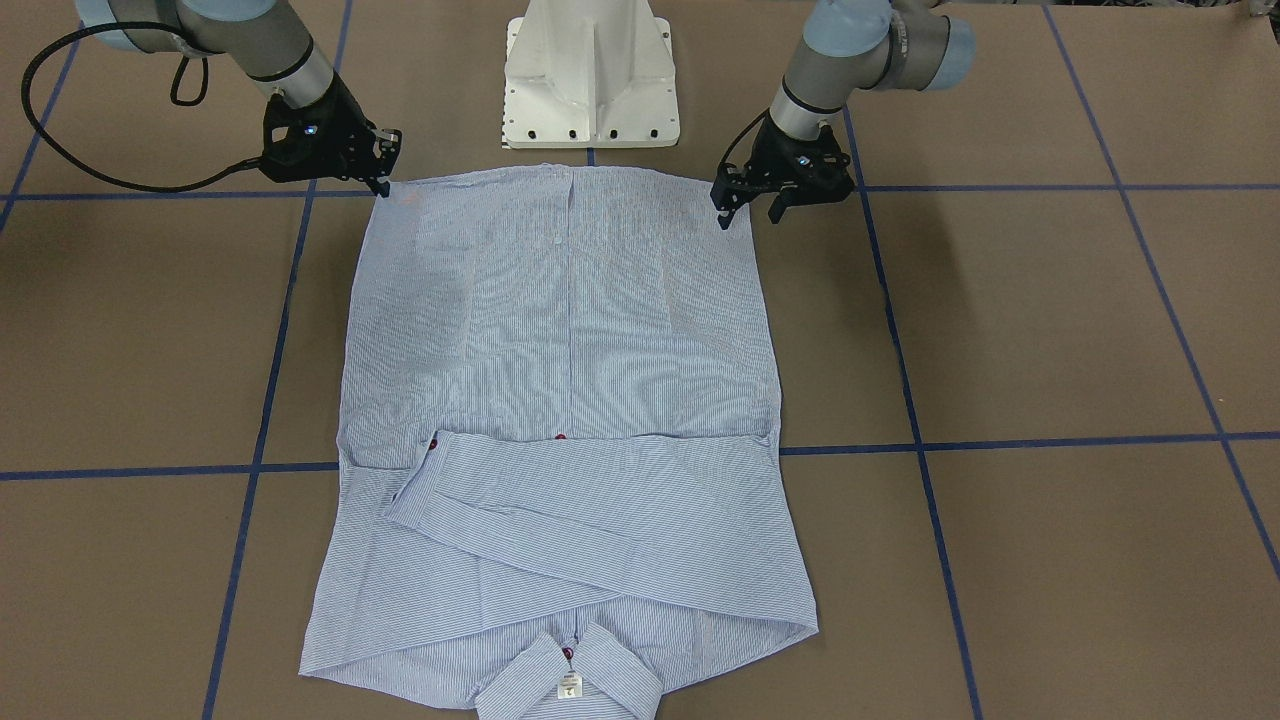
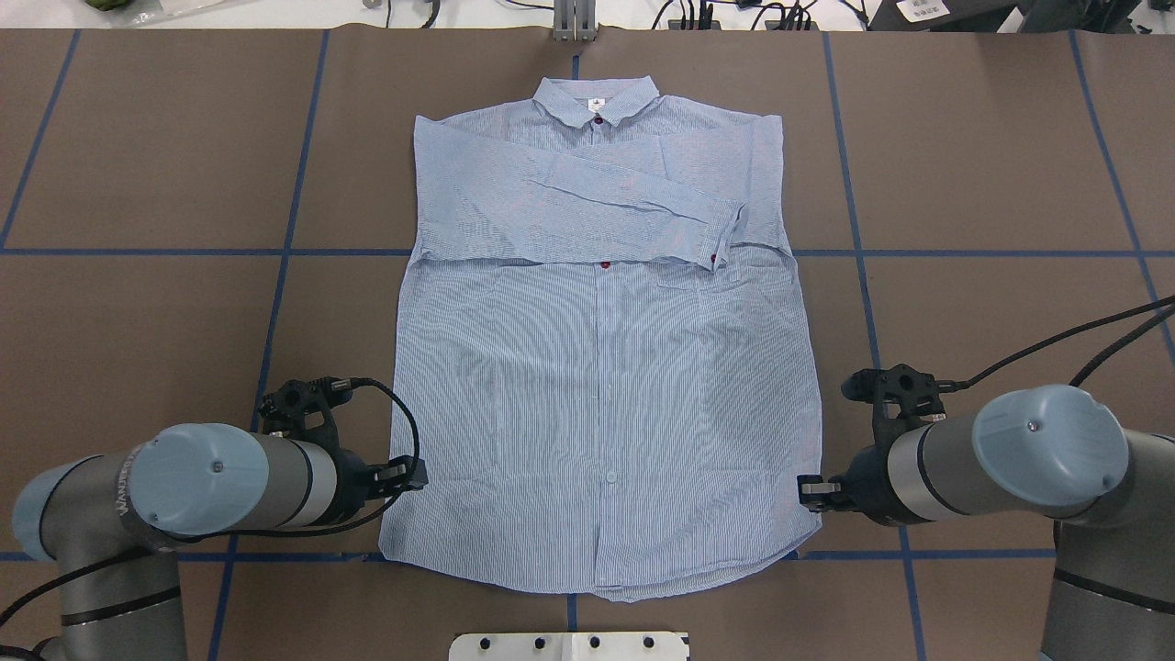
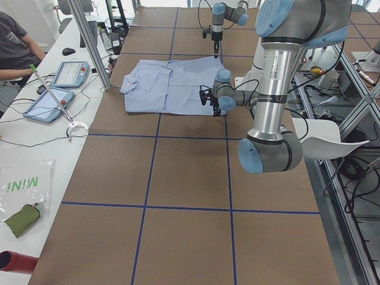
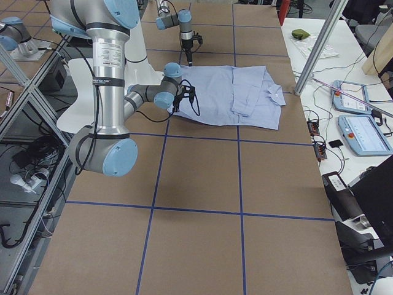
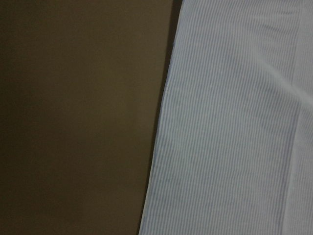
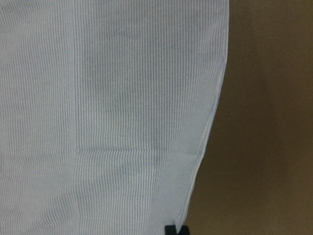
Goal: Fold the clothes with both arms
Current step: 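Grasp the bottom hem corners with both grippers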
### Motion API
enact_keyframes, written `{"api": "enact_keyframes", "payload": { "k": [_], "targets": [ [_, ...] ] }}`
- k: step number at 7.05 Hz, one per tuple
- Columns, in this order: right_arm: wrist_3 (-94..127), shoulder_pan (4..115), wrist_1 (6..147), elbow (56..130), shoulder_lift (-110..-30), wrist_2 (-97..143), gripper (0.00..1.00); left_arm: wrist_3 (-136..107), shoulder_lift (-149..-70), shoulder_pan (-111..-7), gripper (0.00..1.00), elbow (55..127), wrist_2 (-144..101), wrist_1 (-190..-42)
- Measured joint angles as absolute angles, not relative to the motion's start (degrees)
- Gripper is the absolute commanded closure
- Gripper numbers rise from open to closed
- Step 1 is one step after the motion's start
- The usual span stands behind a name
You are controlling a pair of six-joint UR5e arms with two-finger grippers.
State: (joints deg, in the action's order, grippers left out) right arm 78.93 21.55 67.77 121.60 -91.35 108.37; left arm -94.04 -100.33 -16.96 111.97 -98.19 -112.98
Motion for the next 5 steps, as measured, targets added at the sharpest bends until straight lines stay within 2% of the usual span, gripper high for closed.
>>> {"api": "enact_keyframes", "payload": {
  "k": [1, 5],
  "targets": [
    [78.9, 21.8, 67.8, 121.7, -91.3, 108.8, 1.00, -94.2, -100.7, -16.4, 0.40, 112.3, -98.1, -111.2],
    [78.9, 22.4, 67.8, 121.6, -91.3, 109.5, 1.00, -94.3, -101.3, -15.0, 0.41, 112.3, -98.1, -108.8]
  ]
}}
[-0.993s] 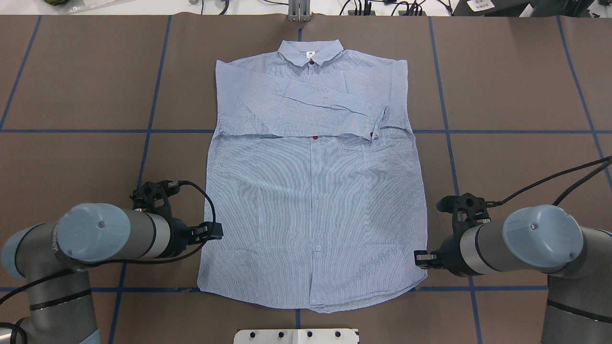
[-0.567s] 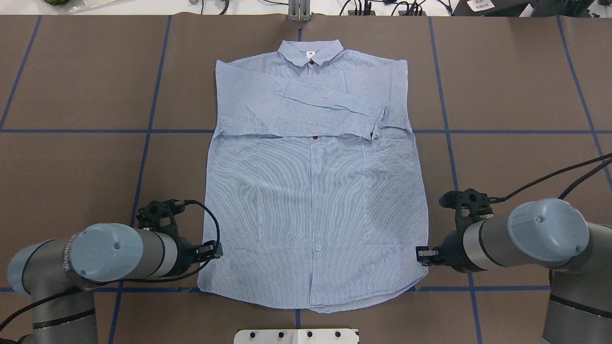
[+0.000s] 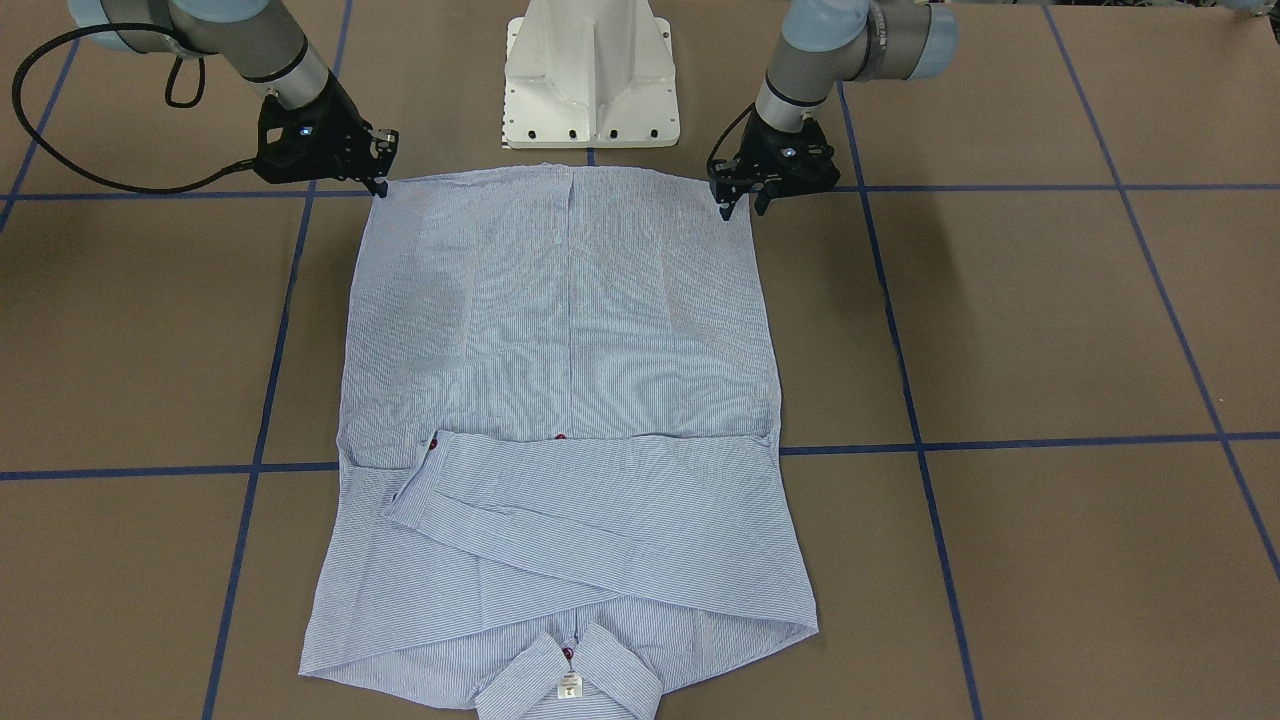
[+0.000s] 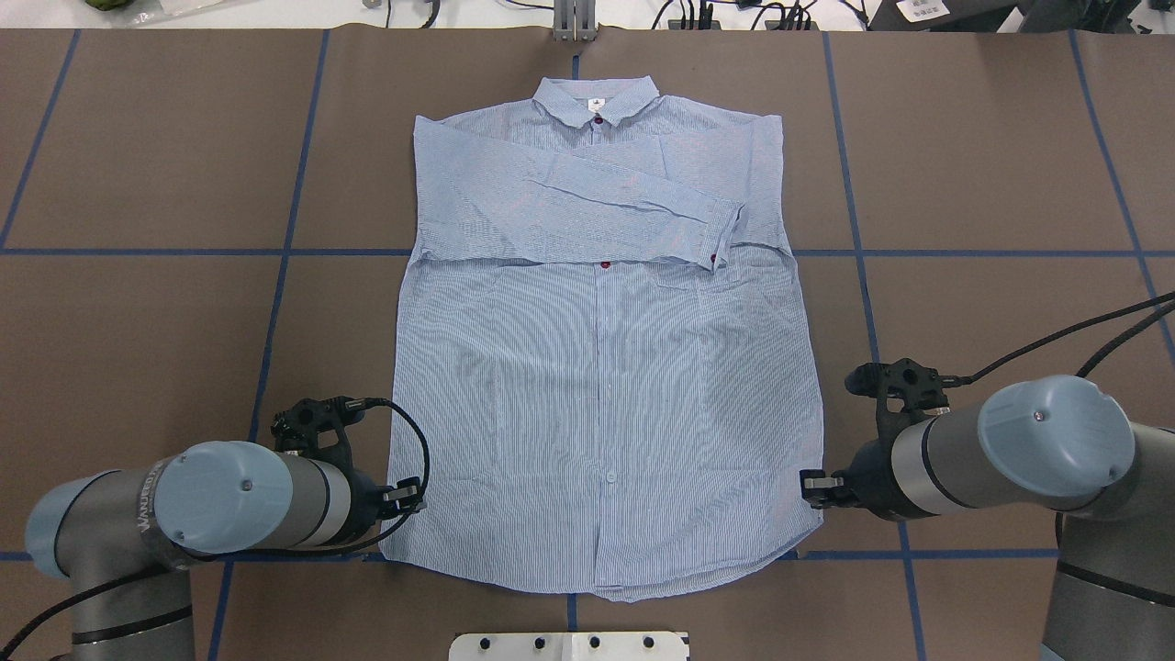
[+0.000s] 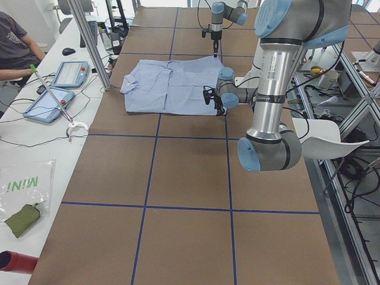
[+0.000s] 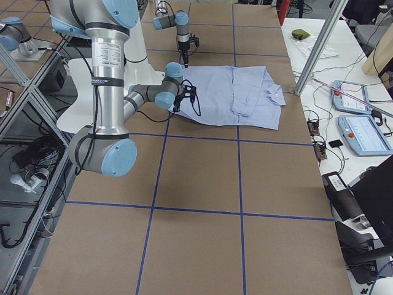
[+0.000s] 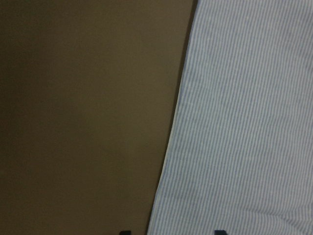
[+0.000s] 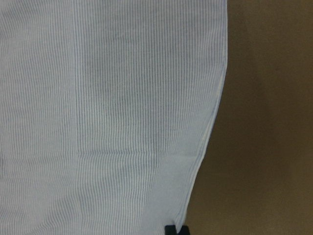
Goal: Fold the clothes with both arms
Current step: 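Grasp the bottom hem corners with both grippers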
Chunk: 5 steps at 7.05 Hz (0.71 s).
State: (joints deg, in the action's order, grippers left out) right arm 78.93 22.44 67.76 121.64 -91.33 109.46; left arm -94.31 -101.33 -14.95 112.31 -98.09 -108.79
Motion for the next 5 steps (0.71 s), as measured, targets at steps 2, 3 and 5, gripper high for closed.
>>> {"api": "enact_keyframes", "payload": {
  "k": [2, 3, 5],
  "targets": [
    [78.9, 22.7, 67.8, 121.6, -91.3, 109.7, 1.00, -94.3, -101.3, -14.4, 0.48, 112.1, -98.1, -108.3],
    [78.9, 22.8, 67.8, 121.6, -91.3, 109.8, 1.00, -94.3, -101.4, -14.2, 0.52, 112.1, -98.1, -107.5],
    [78.9, 22.9, 67.8, 121.6, -91.3, 109.8, 1.00, -94.3, -101.6, -14.1, 0.65, 112.1, -98.1, -106.9]
  ]
}}
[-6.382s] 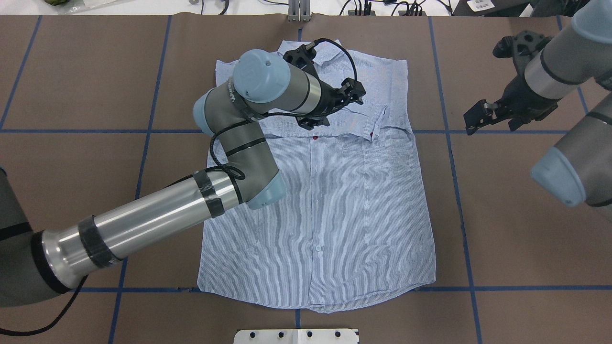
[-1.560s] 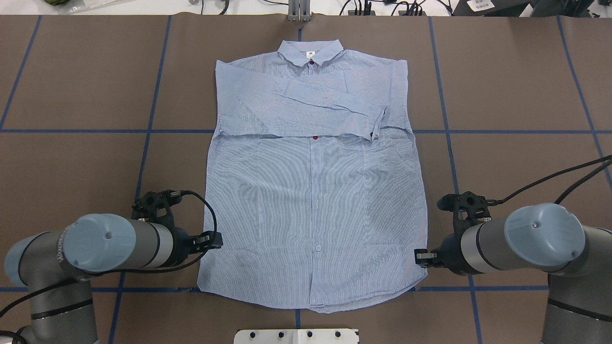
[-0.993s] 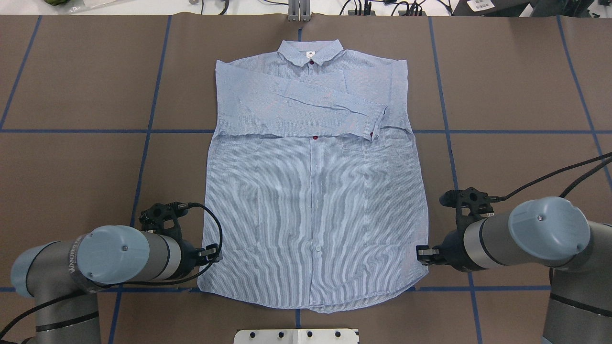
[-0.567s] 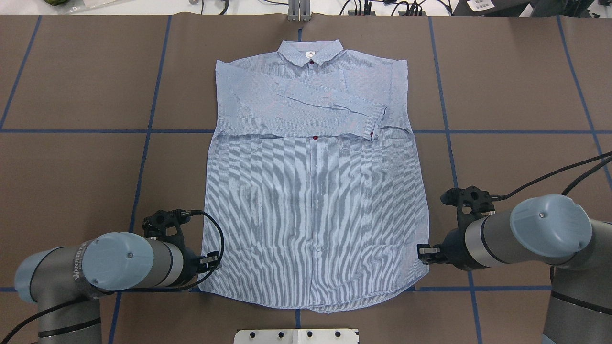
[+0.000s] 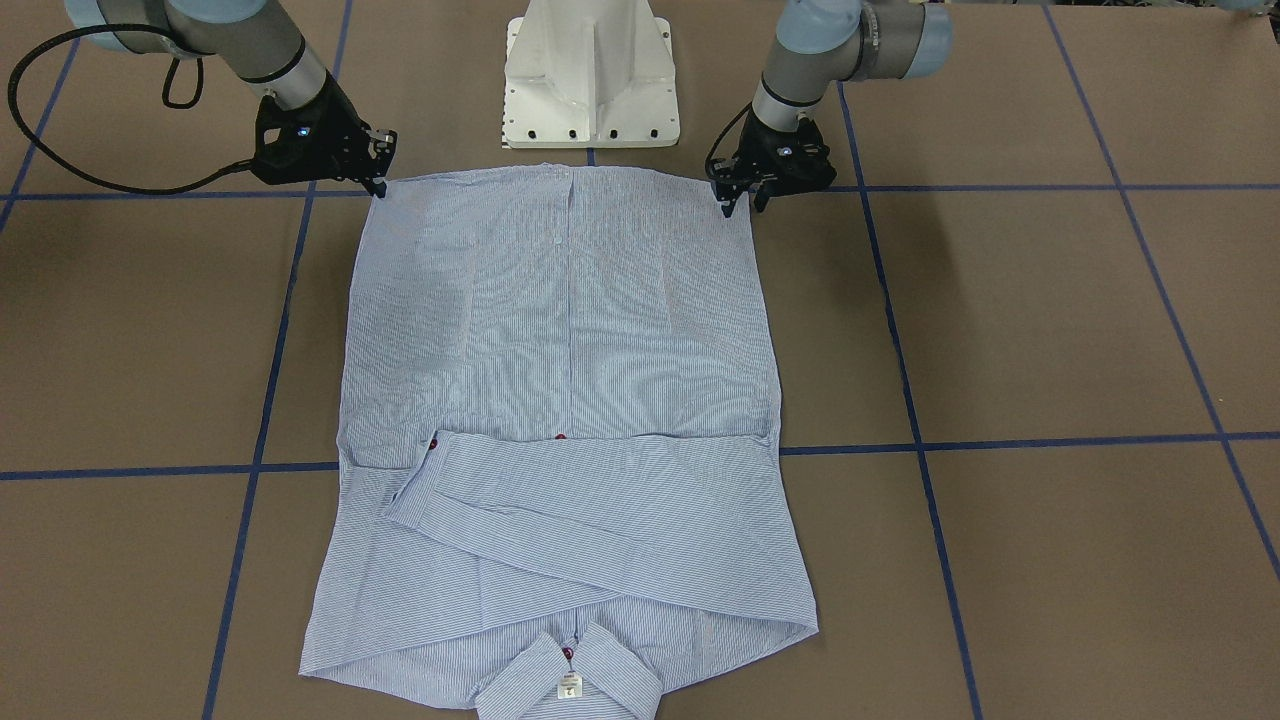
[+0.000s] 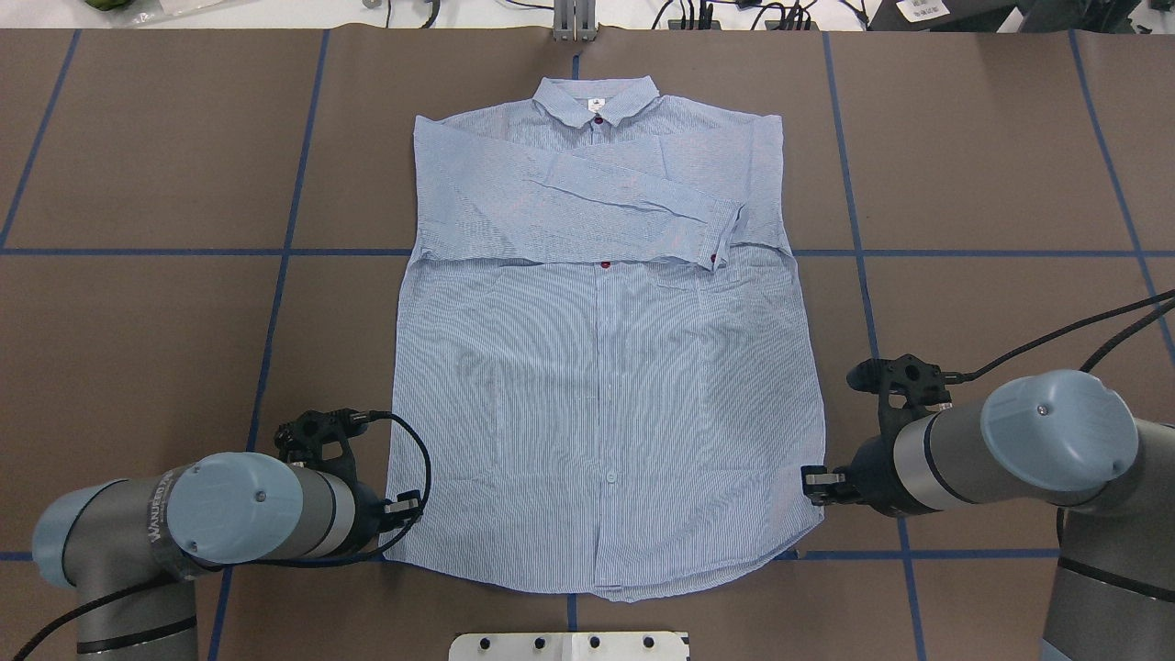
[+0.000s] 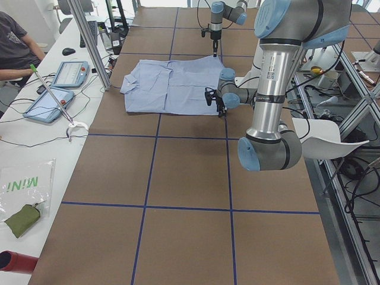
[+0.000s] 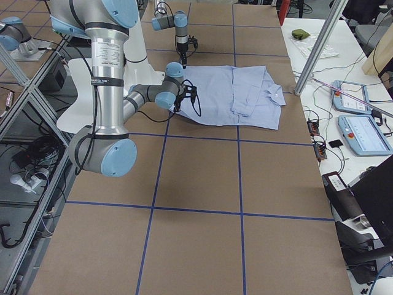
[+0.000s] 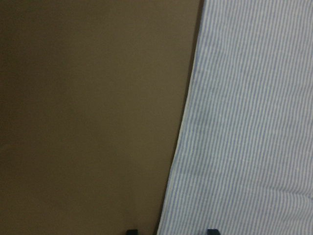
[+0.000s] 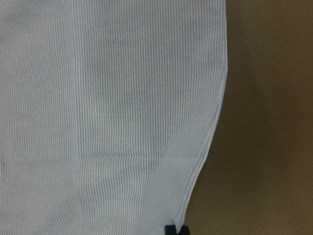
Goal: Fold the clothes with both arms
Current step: 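Grasp the bottom hem corners with both grippers, then lift the hem corners with both grippers, right gripper moving toward the collar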
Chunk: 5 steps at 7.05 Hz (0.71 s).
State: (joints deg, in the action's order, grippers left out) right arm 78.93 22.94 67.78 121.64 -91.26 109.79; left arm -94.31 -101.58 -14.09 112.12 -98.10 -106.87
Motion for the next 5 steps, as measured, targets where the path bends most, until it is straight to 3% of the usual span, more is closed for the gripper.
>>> {"api": "enact_keyframes", "payload": {
  "k": [3, 5],
  "targets": [
    [78.9, 24.1, 67.8, 121.7, -91.3, 111.2, 1.00, -94.3, -102.1, -14.1, 0.88, 112.1, -98.2, -106.7],
    [78.9, 24.6, 67.9, 121.7, -91.3, 111.8, 1.00, -94.3, -102.1, -14.1, 0.92, 112.2, -98.3, -106.7]
  ]
}}
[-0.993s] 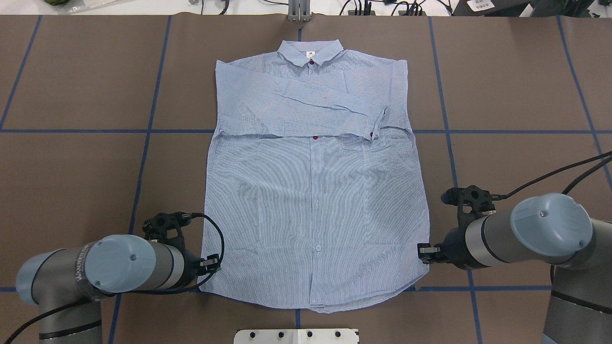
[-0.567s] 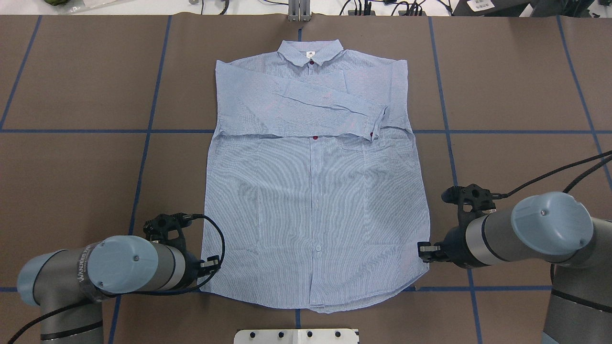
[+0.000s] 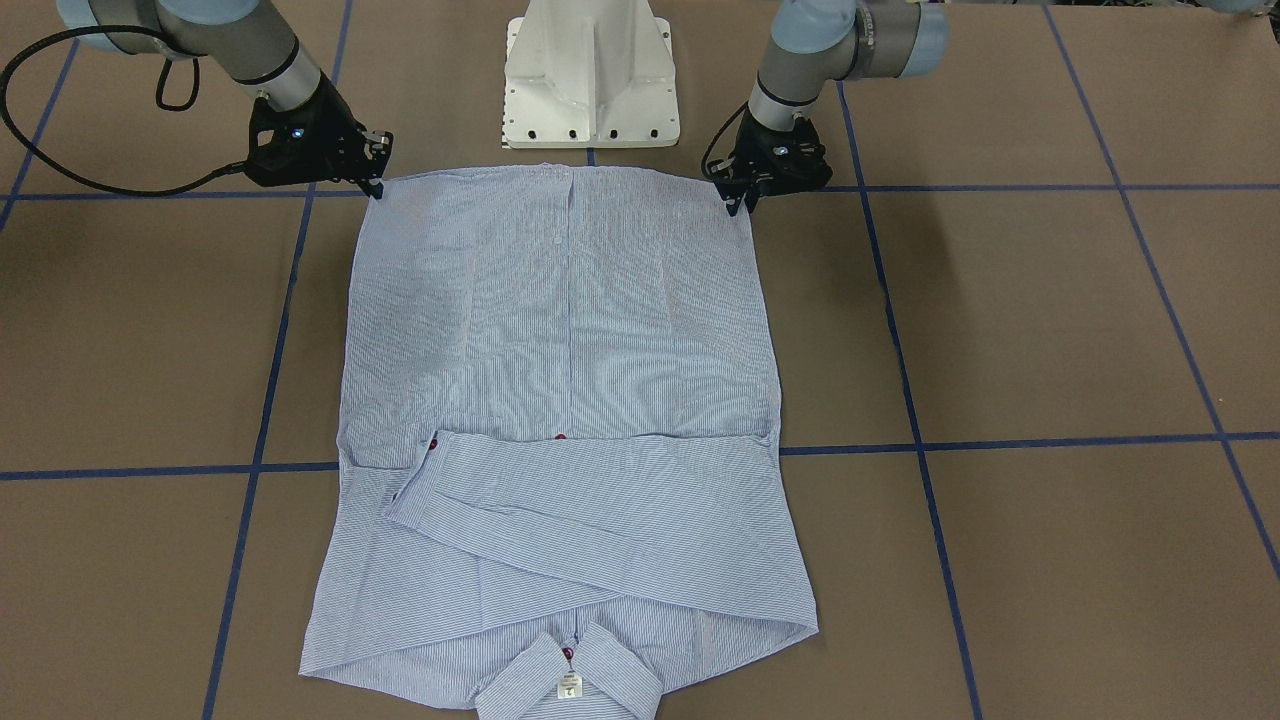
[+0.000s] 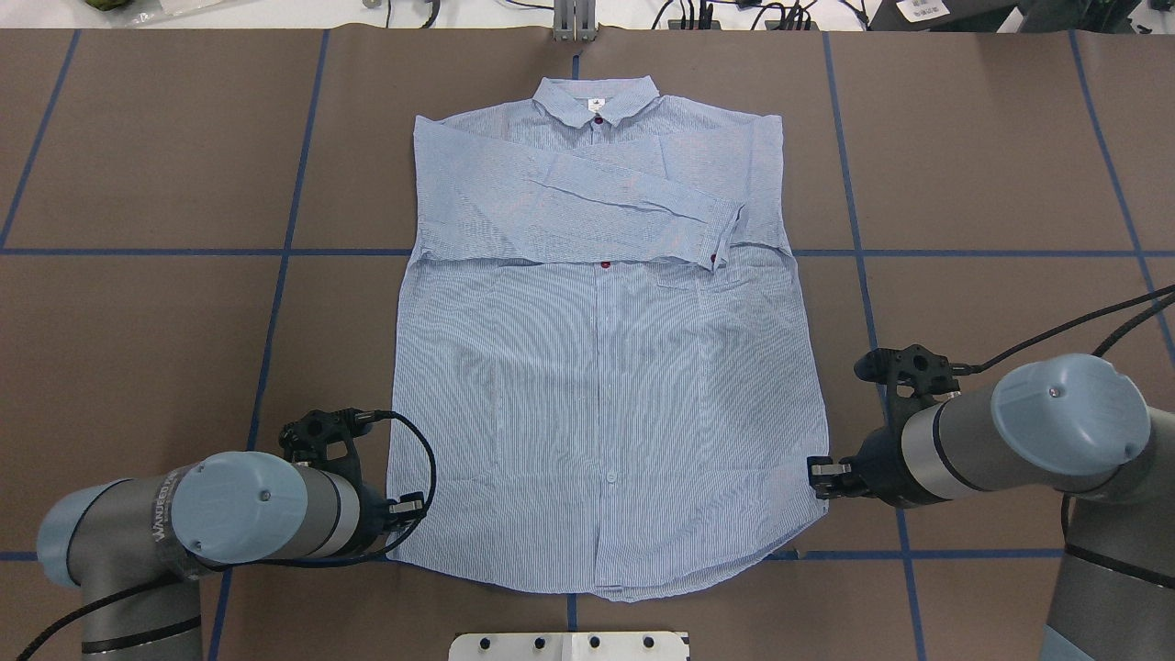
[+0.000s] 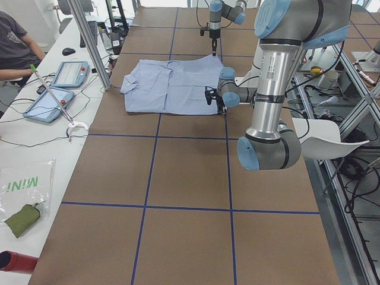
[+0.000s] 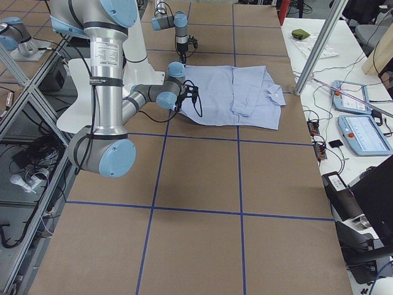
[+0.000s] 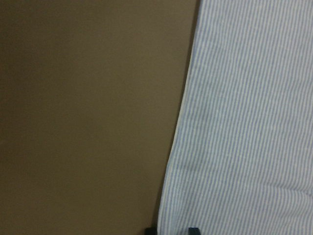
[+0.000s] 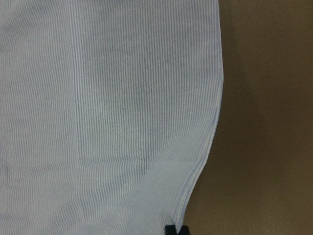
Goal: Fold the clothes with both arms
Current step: 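Lift the hem corners with both grippers, right gripper moving toward the collar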
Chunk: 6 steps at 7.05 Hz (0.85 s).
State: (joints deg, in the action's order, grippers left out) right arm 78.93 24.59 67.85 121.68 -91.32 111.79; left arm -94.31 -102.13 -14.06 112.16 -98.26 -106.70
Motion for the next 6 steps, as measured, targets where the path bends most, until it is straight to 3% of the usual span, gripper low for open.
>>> {"api": "enact_keyframes", "payload": {
  "k": [1, 6],
  "targets": [
    [78.9, 24.6, 67.9, 121.6, -91.3, 111.9, 1.00, -94.3, -102.1, -14.1, 1.00, 112.2, -98.3, -106.7],
    [78.9, 27.6, 67.5, 123.0, -91.0, 115.7, 1.00, -93.5, -99.9, -14.9, 1.00, 117.4, -98.9, -106.3]
  ]
}}
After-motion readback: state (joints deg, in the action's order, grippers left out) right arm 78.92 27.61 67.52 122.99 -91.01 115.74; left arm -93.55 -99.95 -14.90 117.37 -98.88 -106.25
